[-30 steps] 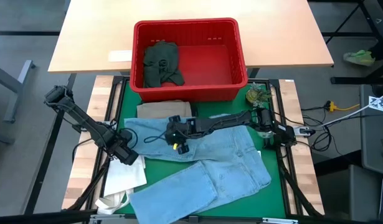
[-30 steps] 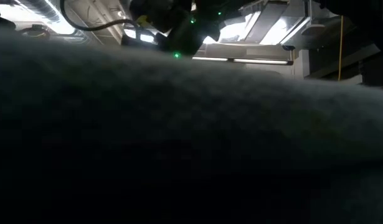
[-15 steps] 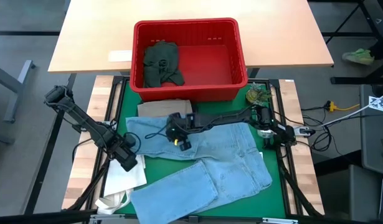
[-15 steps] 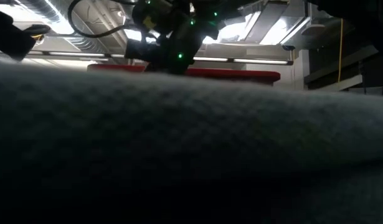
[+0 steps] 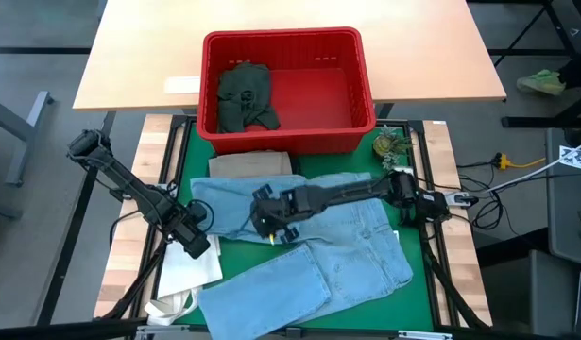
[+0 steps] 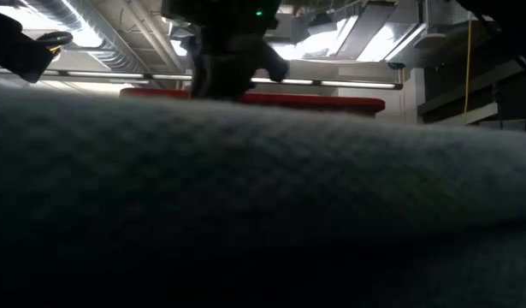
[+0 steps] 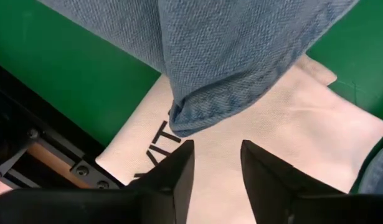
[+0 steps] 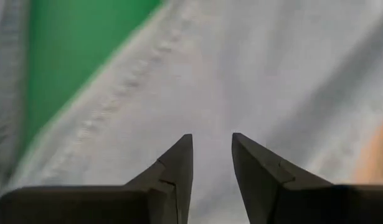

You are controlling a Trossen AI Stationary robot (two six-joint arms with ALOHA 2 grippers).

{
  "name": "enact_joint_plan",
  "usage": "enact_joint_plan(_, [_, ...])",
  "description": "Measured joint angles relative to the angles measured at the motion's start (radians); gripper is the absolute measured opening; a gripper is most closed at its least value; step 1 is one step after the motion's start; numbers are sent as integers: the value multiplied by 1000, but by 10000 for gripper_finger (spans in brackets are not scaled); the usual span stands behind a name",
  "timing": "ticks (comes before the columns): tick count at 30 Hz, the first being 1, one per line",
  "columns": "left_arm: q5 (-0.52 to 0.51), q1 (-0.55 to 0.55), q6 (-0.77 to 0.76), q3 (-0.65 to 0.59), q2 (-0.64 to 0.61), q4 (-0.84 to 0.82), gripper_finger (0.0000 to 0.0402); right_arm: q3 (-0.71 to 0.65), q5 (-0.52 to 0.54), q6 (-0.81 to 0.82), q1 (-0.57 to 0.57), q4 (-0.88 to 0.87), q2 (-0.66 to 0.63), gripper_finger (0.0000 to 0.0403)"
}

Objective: Fold Laundry from Bin
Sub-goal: Fold the light blue pants

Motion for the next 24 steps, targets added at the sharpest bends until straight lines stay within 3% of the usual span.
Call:
enact_joint_plan(4, [-11, 0, -7, 0, 0, 0, 131, -2, 0, 0, 54, -97, 0, 113])
enact_joint_plan(11, [-147, 0, -7, 0, 0, 0, 129, -6, 61, 2, 130, -144, 0, 113])
enact_joint_plan(14, [-128, 0, -7, 0, 0, 1, 129, -43, 69, 2, 135, -142, 0, 113])
enact_joint_plan(20, [19, 0, -10, 0, 0, 1, 128, -67, 75, 36, 131, -222, 1, 113])
enact_joint_plan(24, [-39, 0, -36, 0, 0, 0, 128, -68, 114, 35, 133, -218, 1, 113])
